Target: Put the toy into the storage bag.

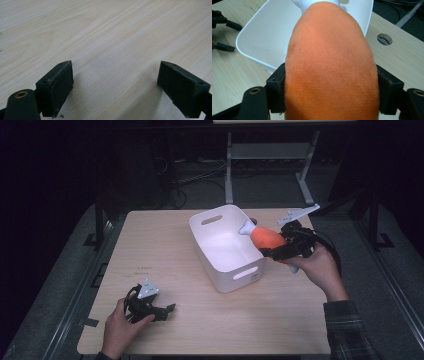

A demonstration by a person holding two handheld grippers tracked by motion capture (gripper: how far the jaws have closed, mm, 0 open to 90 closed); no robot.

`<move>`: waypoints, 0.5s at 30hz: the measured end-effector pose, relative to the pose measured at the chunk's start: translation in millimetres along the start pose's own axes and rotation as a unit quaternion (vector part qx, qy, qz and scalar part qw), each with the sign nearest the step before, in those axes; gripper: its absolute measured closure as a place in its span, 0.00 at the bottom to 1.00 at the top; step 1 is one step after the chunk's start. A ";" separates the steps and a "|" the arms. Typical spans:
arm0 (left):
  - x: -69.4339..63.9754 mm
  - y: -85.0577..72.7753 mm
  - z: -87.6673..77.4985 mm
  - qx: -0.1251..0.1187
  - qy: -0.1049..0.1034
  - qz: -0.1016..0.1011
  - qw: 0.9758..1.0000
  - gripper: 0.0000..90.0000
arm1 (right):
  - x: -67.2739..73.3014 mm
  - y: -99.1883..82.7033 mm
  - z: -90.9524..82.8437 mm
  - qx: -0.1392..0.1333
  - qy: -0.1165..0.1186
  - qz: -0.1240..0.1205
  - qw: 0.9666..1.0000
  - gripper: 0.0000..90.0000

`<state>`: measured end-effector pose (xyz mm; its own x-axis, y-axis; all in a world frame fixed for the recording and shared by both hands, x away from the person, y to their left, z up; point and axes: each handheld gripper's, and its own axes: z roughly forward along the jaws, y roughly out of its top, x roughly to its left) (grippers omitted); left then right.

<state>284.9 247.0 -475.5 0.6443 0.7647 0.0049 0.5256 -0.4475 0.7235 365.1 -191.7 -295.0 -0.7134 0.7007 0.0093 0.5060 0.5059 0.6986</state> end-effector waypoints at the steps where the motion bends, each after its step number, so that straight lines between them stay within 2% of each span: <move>1: 0.1 0.0 -0.1 0.000 0.000 0.000 1.000 0.14 | 0.6 1.8 1.0 0.001 -0.001 -0.001 1.000 0.30; 15: 0.0 0.0 0.0 0.000 0.000 0.000 1.000 0.14 | 14.3 34.0 24.1 0.008 0.000 0.000 1.000 0.30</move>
<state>284.9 247.0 -475.5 0.6443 0.7647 0.0046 0.5256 -0.4472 0.7238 383.8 -152.3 -288.3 -0.7131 0.7011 0.0087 0.5141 0.5144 0.6863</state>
